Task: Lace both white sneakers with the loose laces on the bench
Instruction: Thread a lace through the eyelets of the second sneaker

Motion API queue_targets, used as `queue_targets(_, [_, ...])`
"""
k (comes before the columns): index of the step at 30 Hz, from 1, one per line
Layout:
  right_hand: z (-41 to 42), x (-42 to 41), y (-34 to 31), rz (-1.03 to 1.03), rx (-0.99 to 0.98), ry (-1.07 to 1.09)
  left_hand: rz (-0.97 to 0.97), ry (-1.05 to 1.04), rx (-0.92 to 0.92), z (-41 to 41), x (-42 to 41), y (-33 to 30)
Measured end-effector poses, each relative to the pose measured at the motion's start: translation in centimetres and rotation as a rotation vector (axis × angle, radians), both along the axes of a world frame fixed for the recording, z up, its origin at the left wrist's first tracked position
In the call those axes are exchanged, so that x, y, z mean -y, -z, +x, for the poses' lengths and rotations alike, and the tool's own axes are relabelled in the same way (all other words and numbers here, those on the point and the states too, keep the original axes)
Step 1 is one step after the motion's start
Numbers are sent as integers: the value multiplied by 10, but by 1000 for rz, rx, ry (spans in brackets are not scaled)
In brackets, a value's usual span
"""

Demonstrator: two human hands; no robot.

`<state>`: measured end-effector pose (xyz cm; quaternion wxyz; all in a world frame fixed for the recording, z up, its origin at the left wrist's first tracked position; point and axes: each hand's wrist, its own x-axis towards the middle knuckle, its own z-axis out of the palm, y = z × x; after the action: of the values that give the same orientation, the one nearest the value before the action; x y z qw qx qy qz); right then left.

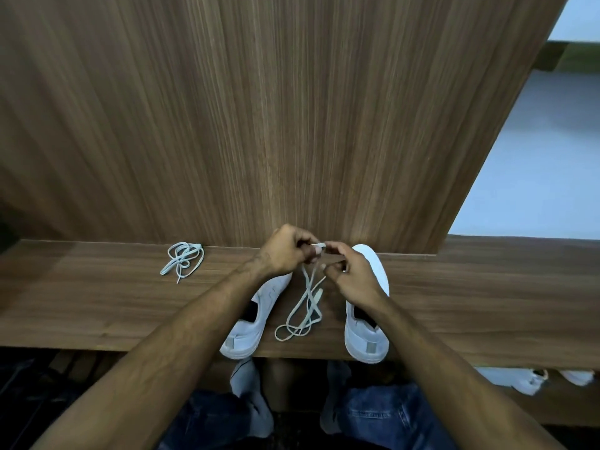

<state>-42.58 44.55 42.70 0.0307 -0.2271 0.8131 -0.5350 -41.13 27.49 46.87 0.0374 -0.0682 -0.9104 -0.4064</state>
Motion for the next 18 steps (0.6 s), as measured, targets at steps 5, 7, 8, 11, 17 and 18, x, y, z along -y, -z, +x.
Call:
queue_targets(5, [-13,5,3,62,-23,123,26,-14,5,6,12,1])
queue_targets(7, [-21,-7,3,8,29,276,66,-65,47,9,26,7])
queue_targets(8, [-24,-15,2,-59,89,360,81,-93,66,11,34,12])
queue_targets(11, [-36,-40,-2,-336,283,604,110,-181,77,14,56,23])
queue_targets(17, [-34,-50,-4,-580,492,686,156,-306,6,10,72,31])
queue_targets(18, [-30,-43,-5,-520,480,616,153,-291,-6,9,67,30])
